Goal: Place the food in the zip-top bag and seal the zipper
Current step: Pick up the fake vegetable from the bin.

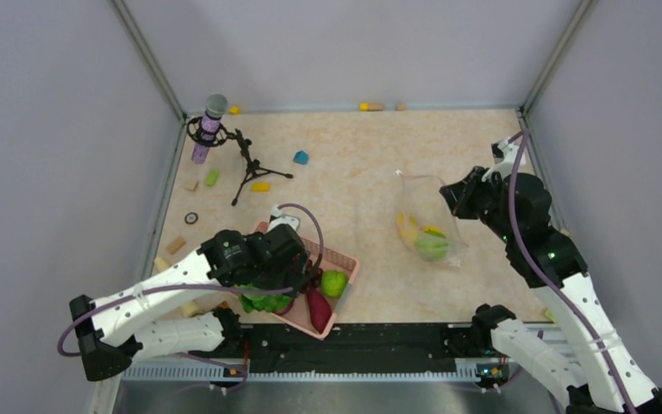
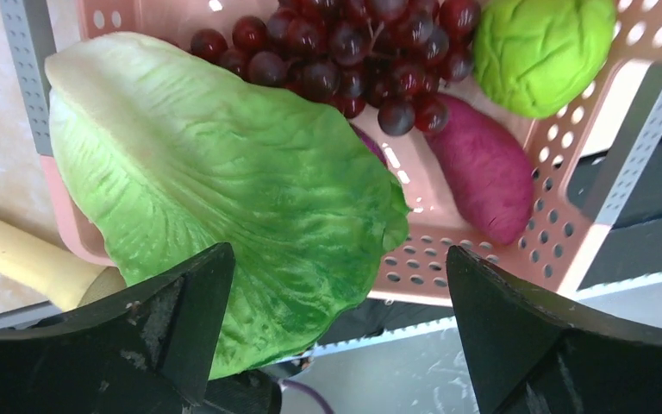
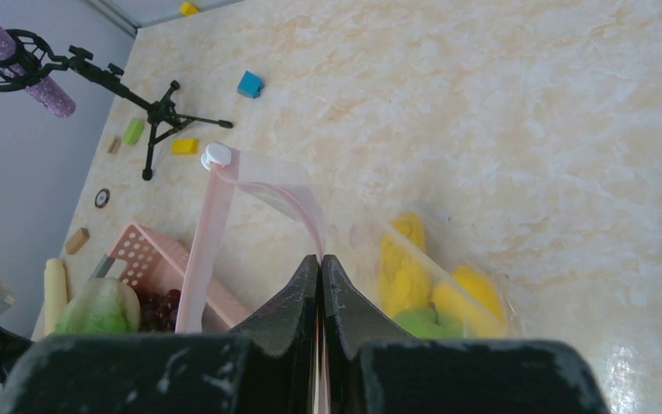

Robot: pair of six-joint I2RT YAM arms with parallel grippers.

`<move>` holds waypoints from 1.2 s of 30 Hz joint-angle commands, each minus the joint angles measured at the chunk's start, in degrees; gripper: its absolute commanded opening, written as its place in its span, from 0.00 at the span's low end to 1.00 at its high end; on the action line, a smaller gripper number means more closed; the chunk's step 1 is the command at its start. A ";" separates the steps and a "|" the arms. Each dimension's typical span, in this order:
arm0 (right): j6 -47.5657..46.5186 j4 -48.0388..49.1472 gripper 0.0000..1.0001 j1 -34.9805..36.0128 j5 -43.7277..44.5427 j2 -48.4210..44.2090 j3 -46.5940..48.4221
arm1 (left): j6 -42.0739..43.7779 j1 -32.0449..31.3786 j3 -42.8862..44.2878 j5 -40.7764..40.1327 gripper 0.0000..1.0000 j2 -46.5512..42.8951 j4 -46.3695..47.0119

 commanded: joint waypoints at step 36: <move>-1.72 2.31 0.02 -0.35 -0.41 -0.96 0.35 | -12.16 -7.21 5.07 -20.92 0.00 17.41 -13.84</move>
